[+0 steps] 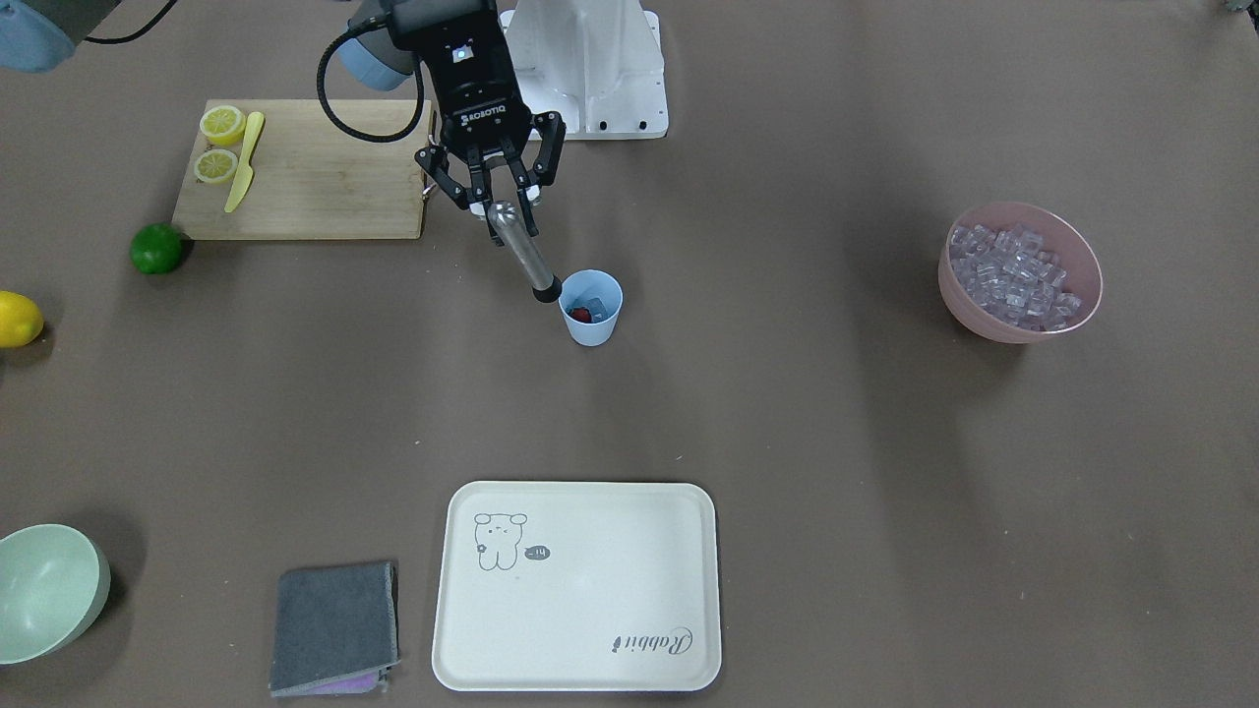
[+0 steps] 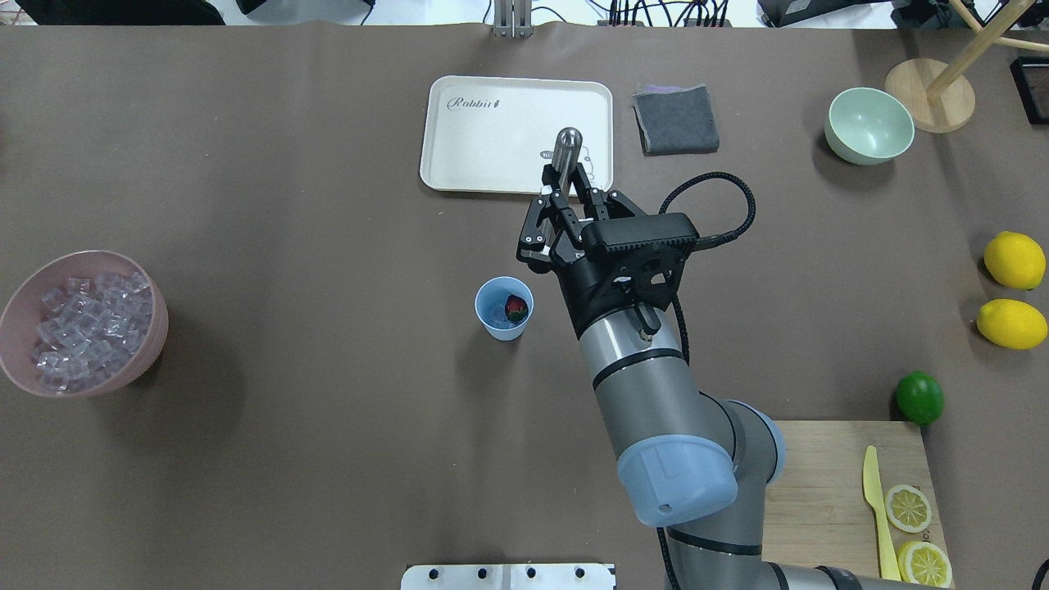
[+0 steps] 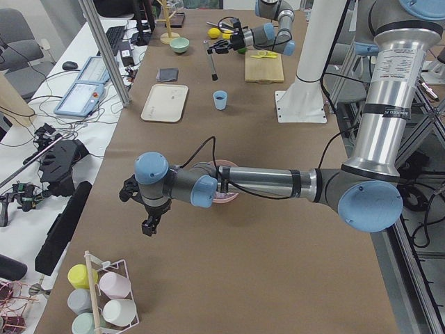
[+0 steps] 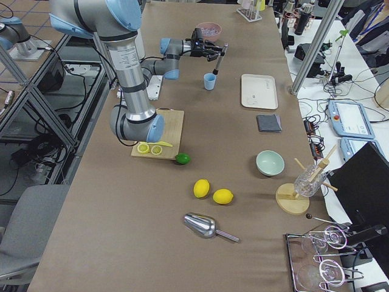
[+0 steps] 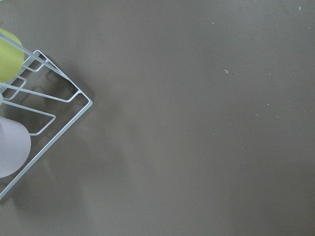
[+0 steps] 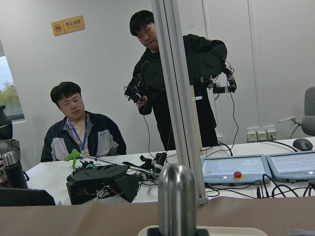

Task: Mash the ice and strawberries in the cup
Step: 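Lower the pestle tip into the light-blue cup with the right gripper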

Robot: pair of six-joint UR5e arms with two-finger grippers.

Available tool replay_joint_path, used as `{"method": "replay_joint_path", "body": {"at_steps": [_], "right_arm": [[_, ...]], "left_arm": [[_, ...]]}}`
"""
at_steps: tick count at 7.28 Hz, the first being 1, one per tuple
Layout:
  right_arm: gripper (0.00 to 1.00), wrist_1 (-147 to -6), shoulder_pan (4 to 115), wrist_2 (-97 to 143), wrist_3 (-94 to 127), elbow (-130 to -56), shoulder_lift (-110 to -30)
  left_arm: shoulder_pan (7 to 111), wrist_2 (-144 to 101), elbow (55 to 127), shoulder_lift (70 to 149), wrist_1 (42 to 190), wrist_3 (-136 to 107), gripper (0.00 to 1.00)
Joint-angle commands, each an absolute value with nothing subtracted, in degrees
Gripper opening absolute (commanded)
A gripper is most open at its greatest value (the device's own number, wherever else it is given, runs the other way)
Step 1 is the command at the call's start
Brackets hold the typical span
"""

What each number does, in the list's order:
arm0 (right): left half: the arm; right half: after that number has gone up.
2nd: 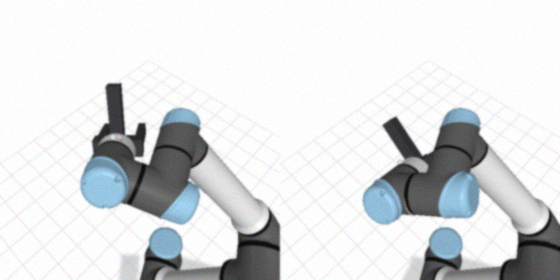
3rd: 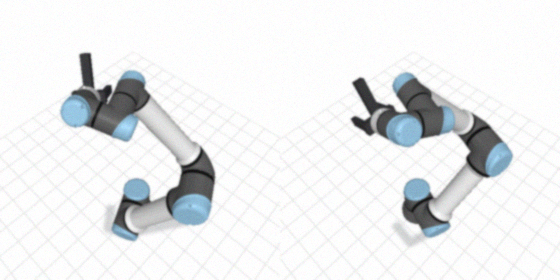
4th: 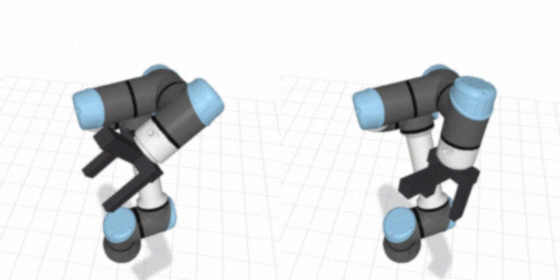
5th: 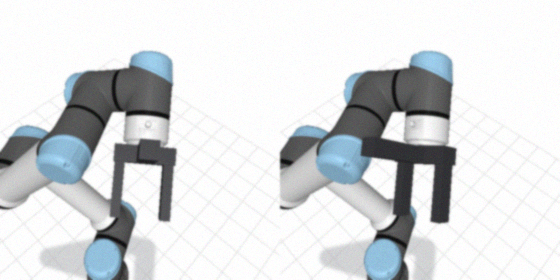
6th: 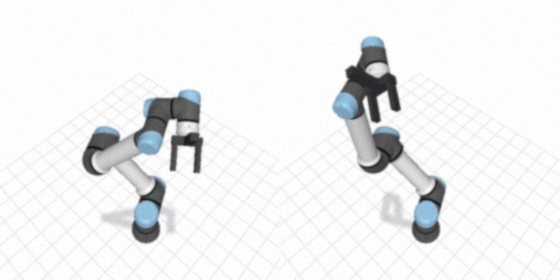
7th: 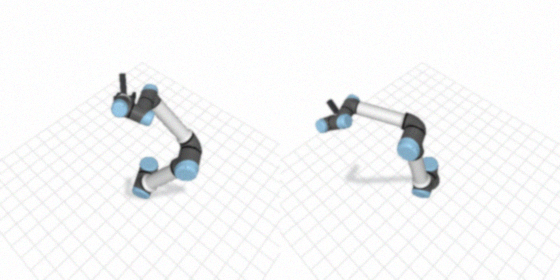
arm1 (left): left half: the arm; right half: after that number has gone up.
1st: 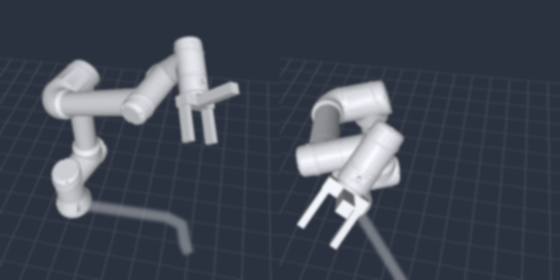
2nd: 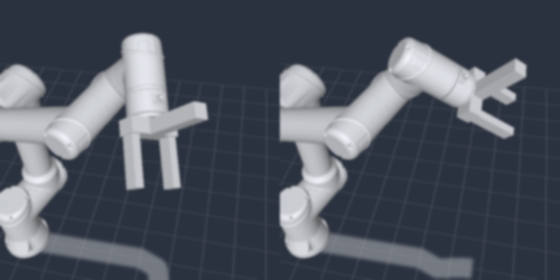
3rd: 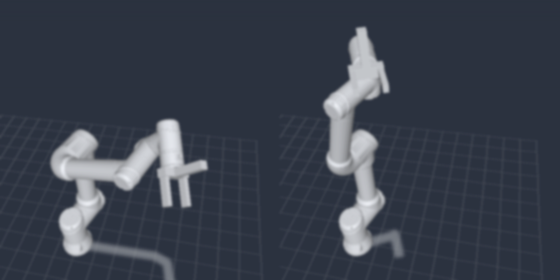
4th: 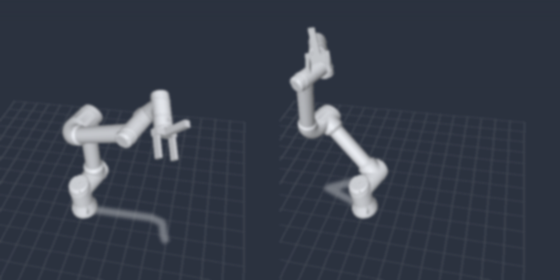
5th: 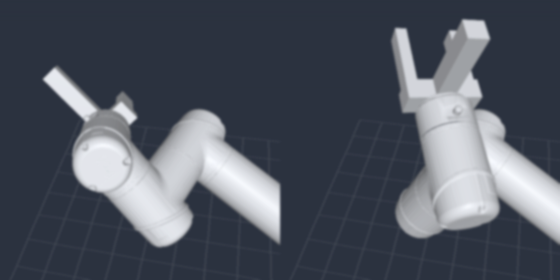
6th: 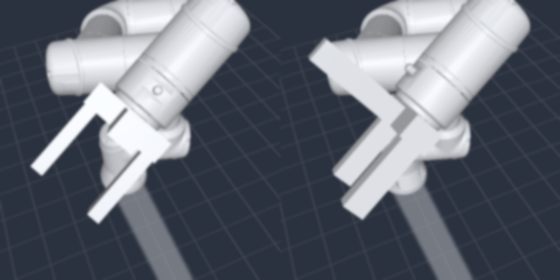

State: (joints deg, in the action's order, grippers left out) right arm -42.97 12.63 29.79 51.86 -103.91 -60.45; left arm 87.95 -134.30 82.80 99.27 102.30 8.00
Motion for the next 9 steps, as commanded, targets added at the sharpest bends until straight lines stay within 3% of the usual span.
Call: {"method": "replay_joint_path", "body": {"at_steps": [1, 9], "right_arm": [[0.0, -42.9, 10.6, 28.4, 52.1, -101.6, -60.4], [0.0, -43.0, 8.1, 26.5, 52.0, -97.5, -56.4]], "left_arm": [[87.9, -134.3, 82.8, 99.3, 102.3, 8.0, 0.97], [87.9, -134.3, 82.4, 98.8, 102.3, 8.0, 0.97]]}}
